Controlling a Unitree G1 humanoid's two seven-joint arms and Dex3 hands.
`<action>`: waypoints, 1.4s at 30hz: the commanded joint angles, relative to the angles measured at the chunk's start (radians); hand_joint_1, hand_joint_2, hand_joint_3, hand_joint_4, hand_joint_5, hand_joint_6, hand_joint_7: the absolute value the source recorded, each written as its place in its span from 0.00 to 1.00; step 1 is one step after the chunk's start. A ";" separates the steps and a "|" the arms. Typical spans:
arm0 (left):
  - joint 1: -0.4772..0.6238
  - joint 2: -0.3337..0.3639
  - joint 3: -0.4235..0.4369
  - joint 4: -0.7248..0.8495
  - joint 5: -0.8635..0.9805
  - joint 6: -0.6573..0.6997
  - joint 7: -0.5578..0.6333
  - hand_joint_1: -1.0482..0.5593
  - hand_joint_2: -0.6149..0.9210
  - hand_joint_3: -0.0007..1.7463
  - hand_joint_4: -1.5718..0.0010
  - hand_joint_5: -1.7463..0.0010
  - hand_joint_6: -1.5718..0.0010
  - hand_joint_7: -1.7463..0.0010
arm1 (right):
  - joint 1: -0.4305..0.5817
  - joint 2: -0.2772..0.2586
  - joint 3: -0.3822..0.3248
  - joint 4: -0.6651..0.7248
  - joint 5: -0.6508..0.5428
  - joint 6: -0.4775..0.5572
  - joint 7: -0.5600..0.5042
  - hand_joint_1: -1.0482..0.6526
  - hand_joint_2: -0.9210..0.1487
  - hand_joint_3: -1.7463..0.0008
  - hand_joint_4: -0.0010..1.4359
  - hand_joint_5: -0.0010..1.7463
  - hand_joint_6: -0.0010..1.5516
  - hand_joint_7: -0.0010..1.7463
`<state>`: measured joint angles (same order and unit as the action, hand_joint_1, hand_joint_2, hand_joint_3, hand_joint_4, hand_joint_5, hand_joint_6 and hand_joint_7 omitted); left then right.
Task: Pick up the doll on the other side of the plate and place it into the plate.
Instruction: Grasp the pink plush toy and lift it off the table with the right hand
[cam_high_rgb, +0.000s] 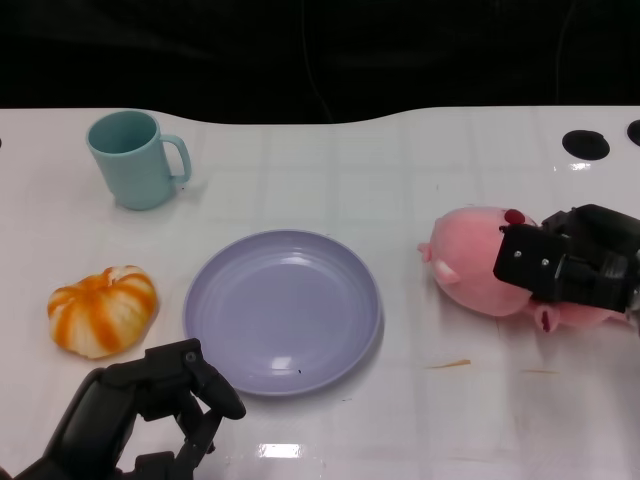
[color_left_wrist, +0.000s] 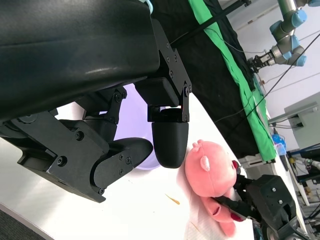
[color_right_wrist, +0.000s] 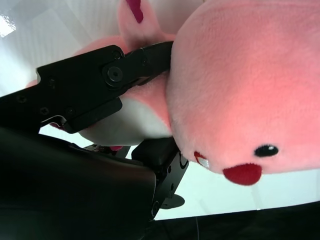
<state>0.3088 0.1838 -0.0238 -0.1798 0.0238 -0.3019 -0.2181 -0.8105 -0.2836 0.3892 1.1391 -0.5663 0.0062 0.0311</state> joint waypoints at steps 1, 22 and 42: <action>0.007 0.006 0.006 -0.012 0.005 0.002 0.007 0.59 0.76 0.61 0.52 0.12 0.49 0.30 | 0.023 0.002 -0.003 0.035 0.016 0.022 0.030 0.53 0.02 0.78 0.55 0.95 0.52 0.74; -0.003 0.007 0.011 -0.003 0.005 0.003 0.006 0.60 0.75 0.63 0.51 0.12 0.49 0.30 | 0.038 -0.021 -0.124 -0.116 0.119 0.078 -0.044 0.51 0.01 0.83 0.54 1.00 0.35 0.99; -0.007 0.001 0.001 0.002 0.018 0.008 0.009 0.60 0.75 0.63 0.52 0.11 0.49 0.30 | 0.169 -0.035 -0.182 -0.410 0.156 -0.059 -0.116 0.57 0.30 0.46 0.62 1.00 0.45 1.00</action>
<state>0.3010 0.1818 -0.0276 -0.1767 0.0409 -0.2975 -0.2180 -0.6518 -0.3004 0.2159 0.7660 -0.4219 -0.0241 -0.0955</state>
